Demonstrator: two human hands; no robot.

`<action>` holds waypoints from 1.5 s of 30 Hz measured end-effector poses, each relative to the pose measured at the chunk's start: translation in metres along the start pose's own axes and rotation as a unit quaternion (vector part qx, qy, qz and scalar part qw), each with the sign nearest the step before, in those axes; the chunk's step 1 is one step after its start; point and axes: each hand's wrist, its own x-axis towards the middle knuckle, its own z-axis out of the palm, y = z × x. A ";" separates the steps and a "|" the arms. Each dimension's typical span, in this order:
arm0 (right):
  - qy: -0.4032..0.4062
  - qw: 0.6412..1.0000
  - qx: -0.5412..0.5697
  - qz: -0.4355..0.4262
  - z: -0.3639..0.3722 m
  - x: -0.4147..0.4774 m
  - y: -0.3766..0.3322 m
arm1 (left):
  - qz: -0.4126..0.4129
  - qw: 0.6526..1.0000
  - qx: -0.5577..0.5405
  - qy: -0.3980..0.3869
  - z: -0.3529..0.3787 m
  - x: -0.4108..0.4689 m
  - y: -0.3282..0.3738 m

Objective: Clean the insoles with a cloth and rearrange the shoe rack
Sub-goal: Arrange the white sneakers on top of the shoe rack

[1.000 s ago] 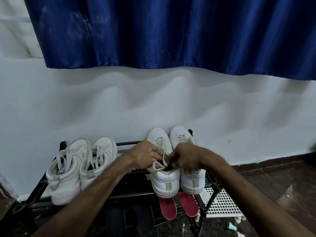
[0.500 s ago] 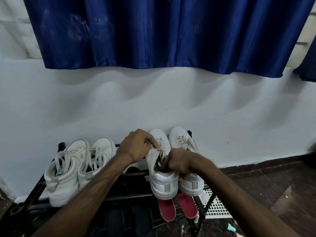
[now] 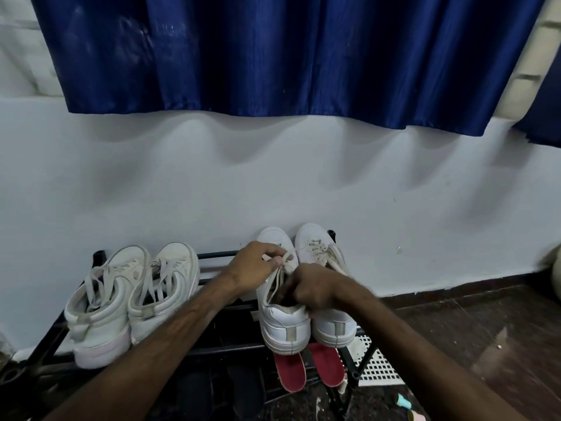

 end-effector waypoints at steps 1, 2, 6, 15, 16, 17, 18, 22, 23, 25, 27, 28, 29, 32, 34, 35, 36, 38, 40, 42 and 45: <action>-0.007 1.000 -0.014 -0.005 -0.001 0.002 0.001 | 0.002 0.999 -0.033 -0.016 -0.001 -0.002 0.004; -0.018 1.000 -0.012 -0.005 -0.005 0.000 0.001 | 0.009 0.998 -0.055 -0.026 -0.004 -0.004 0.006; -0.072 0.994 0.073 0.036 -0.036 -0.021 0.010 | 0.109 0.992 0.045 -0.041 -0.021 -0.007 0.005; 0.214 0.976 -0.002 -0.050 -0.018 -0.014 0.021 | 0.105 0.960 0.257 -0.025 -0.007 -0.018 -0.010; 0.208 0.976 -0.021 -0.055 -0.011 -0.012 0.018 | 0.092 0.970 0.223 -0.014 -0.005 -0.018 -0.008; 0.212 0.975 -0.036 -0.058 -0.007 -0.011 0.015 | 0.076 0.980 0.185 -0.011 -0.004 -0.019 -0.006; 0.219 0.973 -0.048 -0.057 -0.005 -0.011 0.012 | 0.058 0.987 0.150 -0.016 -0.003 -0.019 -0.006; 0.214 0.974 -0.069 -0.026 -0.002 -0.010 0.006 | 0.020 0.995 0.064 -0.068 -0.008 -0.018 -0.013; 0.205 0.975 -0.076 -0.021 0.001 -0.009 0.005 | 0.022 0.995 0.058 -0.076 -0.010 -0.017 -0.014; 0.192 0.976 -0.104 -0.005 0.005 -0.008 0.002 | 0.033 0.994 0.062 -0.078 -0.015 -0.016 -0.013; 0.189 0.970 -0.150 0.013 0.002 -0.010 -0.002 | 0.046 0.996 0.034 -0.065 -0.023 -0.016 -0.005; 0.197 0.965 -0.169 0.018 -0.002 -0.011 -0.003 | 0.050 0.998 0.010 -0.048 -0.027 -0.017 -0.001; 0.214 0.960 -0.180 0.023 -0.007 -0.012 -0.002 | 0.054 0.998 -0.001 -0.017 -0.032 -0.017 0.002; 0.308 0.934 -0.178 0.018 -0.015 -0.014 -0.002 | 0.032 0.989 0.068 0.126 -0.038 -0.015 -0.003; 0.342 0.929 -0.137 -0.019 -0.013 -0.011 -0.006 | -0.011 0.982 0.125 0.143 -0.033 -0.016 -0.011; 0.337 0.933 -0.118 -0.038 -0.010 -0.009 -0.008 | -0.035 0.982 0.142 0.121 -0.029 -0.016 -0.013; 0.318 0.941 -0.108 -0.047 -0.006 -0.008 -0.010 | -0.061 0.982 0.157 0.090 -0.023 -0.017 -0.016; 0.273 0.952 -0.129 -0.048 0.004 -0.002 -0.007 | -0.098 0.974 0.201 0.032 -0.011 -0.019 -0.020; 0.247 0.958 -0.141 -0.042 0.007 0.000 -0.004 | -0.103 0.961 0.255 0.009 -0.002 -0.022 -0.020; 0.249 0.962 -0.100 -0.041 0.003 0.001 -0.002 | -0.095 0.955 0.281 0.009 0.003 -0.024 -0.018; 0.292 0.954 -0.065 -0.019 -0.003 -0.002 -0.001 | -0.082 0.951 0.299 0.008 0.006 -0.029 -0.012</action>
